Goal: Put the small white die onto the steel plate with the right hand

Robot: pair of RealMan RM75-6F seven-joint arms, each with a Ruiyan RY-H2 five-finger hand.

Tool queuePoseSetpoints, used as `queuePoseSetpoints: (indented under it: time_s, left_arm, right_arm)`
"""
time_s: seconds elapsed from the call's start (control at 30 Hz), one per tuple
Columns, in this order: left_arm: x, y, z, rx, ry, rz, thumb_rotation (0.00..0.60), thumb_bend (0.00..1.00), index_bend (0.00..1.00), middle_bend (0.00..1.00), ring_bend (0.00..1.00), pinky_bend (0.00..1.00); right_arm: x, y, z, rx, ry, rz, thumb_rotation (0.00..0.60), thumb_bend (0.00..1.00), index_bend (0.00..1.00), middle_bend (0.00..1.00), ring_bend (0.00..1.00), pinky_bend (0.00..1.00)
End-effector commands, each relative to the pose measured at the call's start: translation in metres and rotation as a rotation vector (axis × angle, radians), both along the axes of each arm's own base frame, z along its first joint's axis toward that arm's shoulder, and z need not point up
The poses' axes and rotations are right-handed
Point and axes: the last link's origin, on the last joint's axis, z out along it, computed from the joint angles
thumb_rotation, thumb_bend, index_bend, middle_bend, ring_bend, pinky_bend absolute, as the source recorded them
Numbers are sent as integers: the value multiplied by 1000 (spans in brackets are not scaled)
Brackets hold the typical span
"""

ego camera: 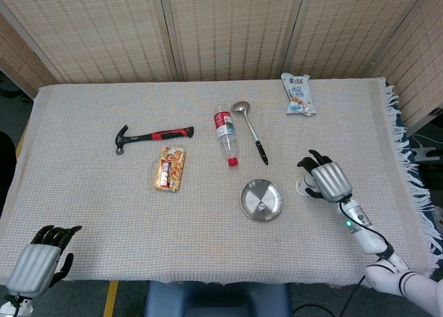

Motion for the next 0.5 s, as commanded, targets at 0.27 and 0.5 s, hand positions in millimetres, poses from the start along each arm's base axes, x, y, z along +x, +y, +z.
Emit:
queuePoseSetpoints:
  time_s: [0.27,0.5]
  left_arm:
    - [0,0,0,-1,1,-1,600,524,185,278,220,188]
    - [0,0,0,1,-1,0,600,524,186,278,220,188]
  right_arm:
    - [-18,-3,-15,38,-3,-45,600,224,310,245,107,348]
    - [-19,-4,-18,5,-36,-19,600,290,512,431,341,562]
